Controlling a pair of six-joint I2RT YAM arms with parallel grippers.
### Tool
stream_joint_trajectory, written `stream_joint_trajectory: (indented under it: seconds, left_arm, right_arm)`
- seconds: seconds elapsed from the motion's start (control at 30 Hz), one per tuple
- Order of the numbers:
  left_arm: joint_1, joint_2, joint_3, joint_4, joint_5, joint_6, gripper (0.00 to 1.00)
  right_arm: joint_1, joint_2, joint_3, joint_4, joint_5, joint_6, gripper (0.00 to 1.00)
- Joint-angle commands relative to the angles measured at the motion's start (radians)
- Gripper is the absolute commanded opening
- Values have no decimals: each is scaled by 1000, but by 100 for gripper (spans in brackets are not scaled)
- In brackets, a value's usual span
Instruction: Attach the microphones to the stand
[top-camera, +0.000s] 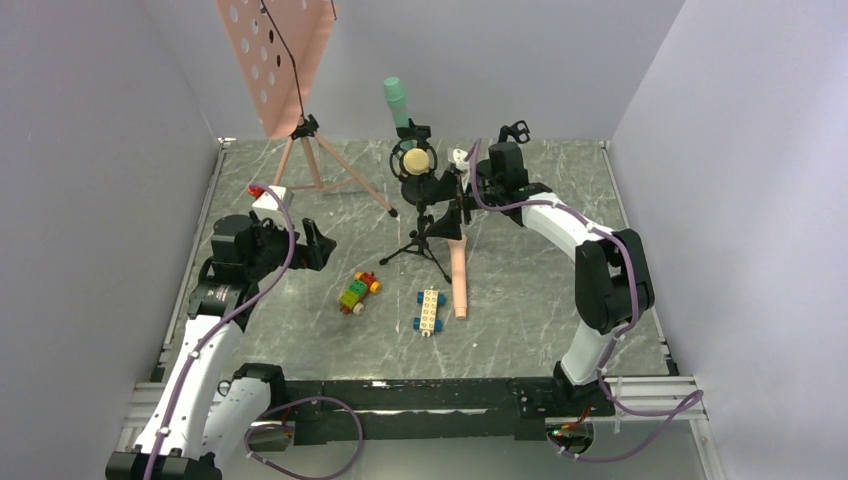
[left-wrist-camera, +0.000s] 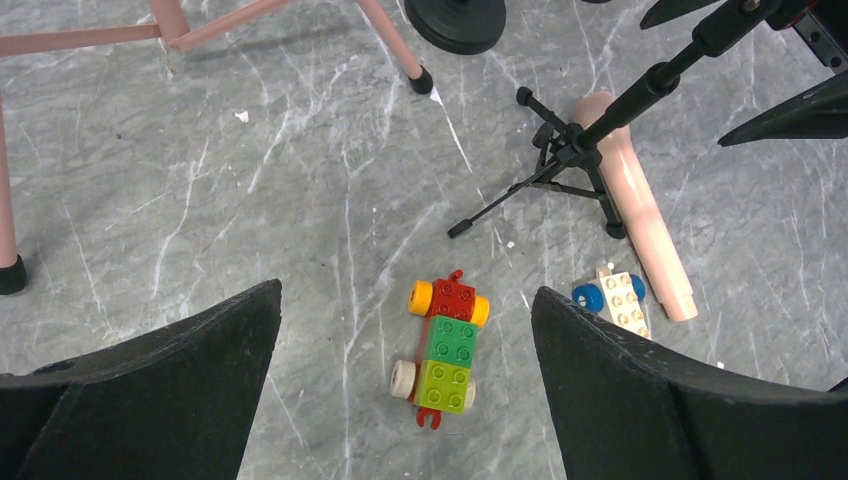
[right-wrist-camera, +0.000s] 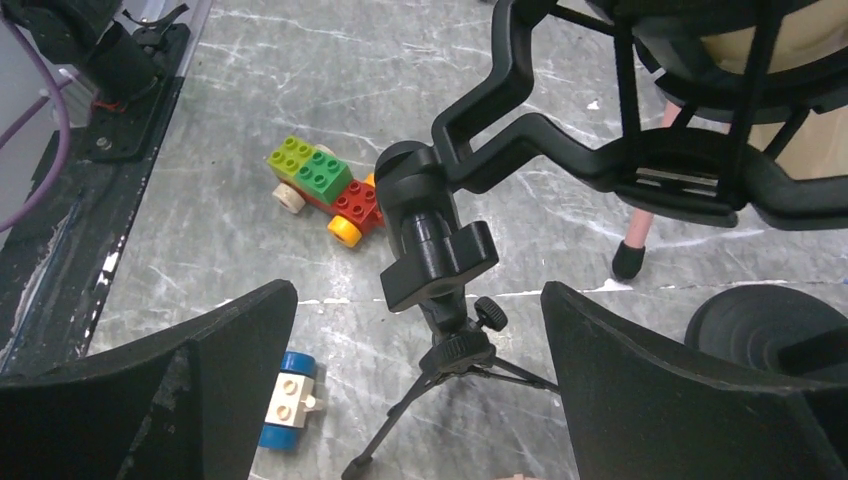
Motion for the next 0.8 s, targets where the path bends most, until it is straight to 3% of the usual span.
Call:
stream_joint_trajectory:
  seconds: [0.0,0.13,0.23,0.3,0.43,0.5,0.57,0.77]
  left_arm:
    - [4,7,0,42,8,5,99]
    - [5,10,-2,45,8,1,99]
    - [5,9,-2,44,7,2,99]
    - [5,6,-2,45,7,3,99]
    - [5,-4,-4,41,4,7,99]
    - [5,-11,-6,40,0,10,99]
    - [5,-18,-9,39,-2,11,99]
    - [5,-10,-6,45,6,10,99]
  right_arm:
    - [8,0,20,102,-51,42,97]
    - [11,-15,-33,243,-58,157,88]
    - [11,-21,-92,437,-70,336,82]
    - [10,-12,-134,642,-80,522,78]
    - [9,46,-213,1206,-105,913,72]
    - [10,81,-212,1356,-109,1033,68]
    - [10,94,-202,1338,-105,1034,64]
    - [11,60,-220,1070,-61,802,64]
